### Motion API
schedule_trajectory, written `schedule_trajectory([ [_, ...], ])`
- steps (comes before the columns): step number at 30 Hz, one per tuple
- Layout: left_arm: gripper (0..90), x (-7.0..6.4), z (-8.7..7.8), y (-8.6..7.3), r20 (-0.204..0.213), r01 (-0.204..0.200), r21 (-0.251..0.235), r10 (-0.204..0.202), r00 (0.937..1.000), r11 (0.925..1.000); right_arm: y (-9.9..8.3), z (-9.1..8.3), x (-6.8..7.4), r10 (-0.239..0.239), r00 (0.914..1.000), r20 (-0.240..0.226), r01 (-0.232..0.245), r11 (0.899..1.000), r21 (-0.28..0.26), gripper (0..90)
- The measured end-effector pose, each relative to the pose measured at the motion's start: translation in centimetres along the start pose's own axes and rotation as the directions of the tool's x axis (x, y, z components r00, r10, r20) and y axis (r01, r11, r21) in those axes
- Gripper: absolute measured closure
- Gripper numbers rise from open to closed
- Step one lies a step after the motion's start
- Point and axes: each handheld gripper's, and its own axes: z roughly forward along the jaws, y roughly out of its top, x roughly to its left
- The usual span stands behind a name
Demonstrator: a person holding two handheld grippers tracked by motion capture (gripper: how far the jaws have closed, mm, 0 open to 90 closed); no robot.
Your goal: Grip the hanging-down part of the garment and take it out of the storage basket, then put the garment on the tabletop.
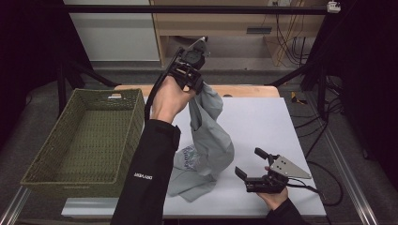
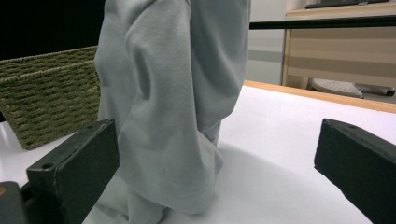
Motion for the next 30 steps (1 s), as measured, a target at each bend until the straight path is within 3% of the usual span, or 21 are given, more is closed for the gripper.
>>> schedule_trajectory([
  [11,84.9,-0.7,0.2,0.4,0.009,-0.01,0.001,0.01,0.9999,1.0,0.1,0.0,0.1,0.03,0.9996,0.0,-0.03,1.0,0.005,0.4],
  [14,84.9,-0.8,0.2,0.4,0.009,-0.009,-0.004,0.009,0.9999,1.0,0.0,-0.1,-0.2,-0.001,1.0,0.001,0.001,1.0,0.014,0.4],
  [15,84.9,-0.8,0.3,0.4,0.01,-0.011,-0.004,0.011,0.9999,0.9999,-0.1,0.0,-0.1,0.016,0.9999,0.001,-0.016,1.0,0.007,0.4],
  [22,84.9,-1.6,0.8,0.6,0.018,-0.018,-0.015,0.018,0.9997,0.9997,-0.1,-0.1,-0.2,0.008,1.0,-0.003,-0.008,1.0,0.021,0.4],
  [30,84.9,-2.3,1.8,0.8,0.029,-0.027,-0.027,0.027,0.9992,0.9993,-0.2,0.0,-0.1,0.007,0.9999,-0.011,-0.007,1.0,-0.002,0.4],
])
